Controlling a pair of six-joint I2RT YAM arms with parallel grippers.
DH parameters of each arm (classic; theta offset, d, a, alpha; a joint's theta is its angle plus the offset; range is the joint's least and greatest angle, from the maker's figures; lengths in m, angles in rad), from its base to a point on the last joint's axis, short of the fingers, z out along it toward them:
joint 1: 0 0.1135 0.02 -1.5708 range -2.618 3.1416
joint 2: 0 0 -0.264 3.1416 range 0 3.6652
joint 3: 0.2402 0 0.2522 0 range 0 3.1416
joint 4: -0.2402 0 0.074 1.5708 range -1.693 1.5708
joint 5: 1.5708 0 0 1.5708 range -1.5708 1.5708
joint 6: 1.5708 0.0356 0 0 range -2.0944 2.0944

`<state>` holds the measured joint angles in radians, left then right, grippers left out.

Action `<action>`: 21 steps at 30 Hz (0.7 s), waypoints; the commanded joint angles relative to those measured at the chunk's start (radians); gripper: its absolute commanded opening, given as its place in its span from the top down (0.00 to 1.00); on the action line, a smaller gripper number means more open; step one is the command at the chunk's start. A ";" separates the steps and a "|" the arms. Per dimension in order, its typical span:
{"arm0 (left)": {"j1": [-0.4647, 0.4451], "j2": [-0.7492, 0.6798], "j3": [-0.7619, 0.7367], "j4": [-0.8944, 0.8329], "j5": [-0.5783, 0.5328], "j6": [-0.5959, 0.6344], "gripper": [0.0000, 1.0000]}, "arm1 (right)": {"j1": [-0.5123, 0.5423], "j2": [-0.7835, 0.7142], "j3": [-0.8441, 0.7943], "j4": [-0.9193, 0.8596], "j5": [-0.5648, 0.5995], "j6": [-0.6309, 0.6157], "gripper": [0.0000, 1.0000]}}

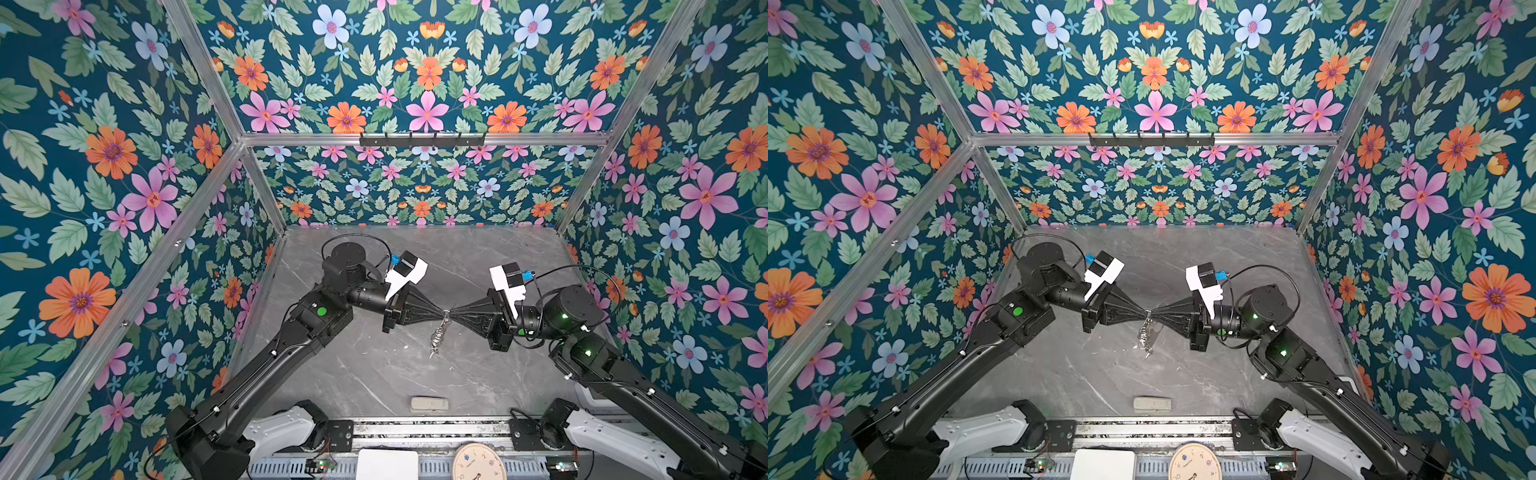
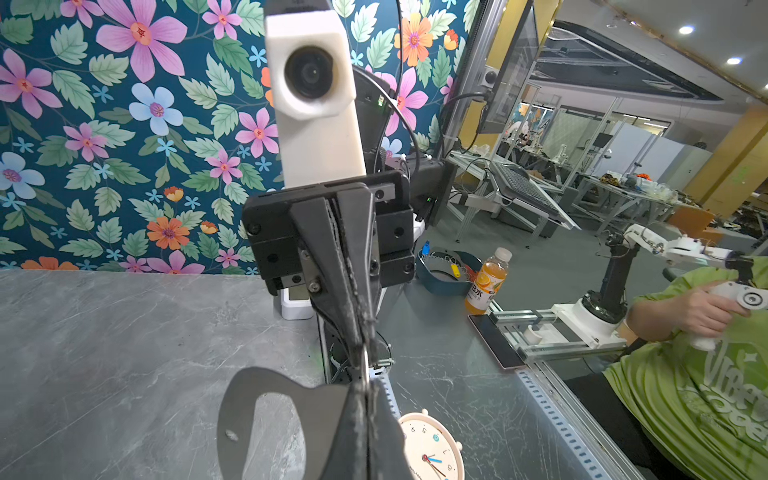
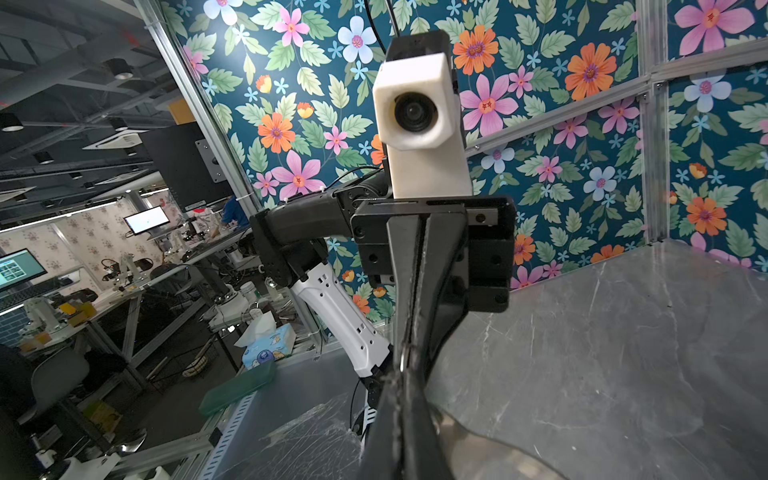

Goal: Remove the keys from the keyring

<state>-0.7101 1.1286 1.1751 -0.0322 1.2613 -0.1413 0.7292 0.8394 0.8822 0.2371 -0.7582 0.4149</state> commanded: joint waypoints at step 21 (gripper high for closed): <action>0.011 -0.020 0.029 0.037 -0.045 -0.030 1.00 | 0.005 -0.045 -0.086 0.115 0.097 0.033 0.78</action>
<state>-0.7006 1.1122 1.2068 -0.0383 1.2175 -0.1616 0.7330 0.8024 0.7975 0.2977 -0.6525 0.4416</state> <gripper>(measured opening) 0.050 0.223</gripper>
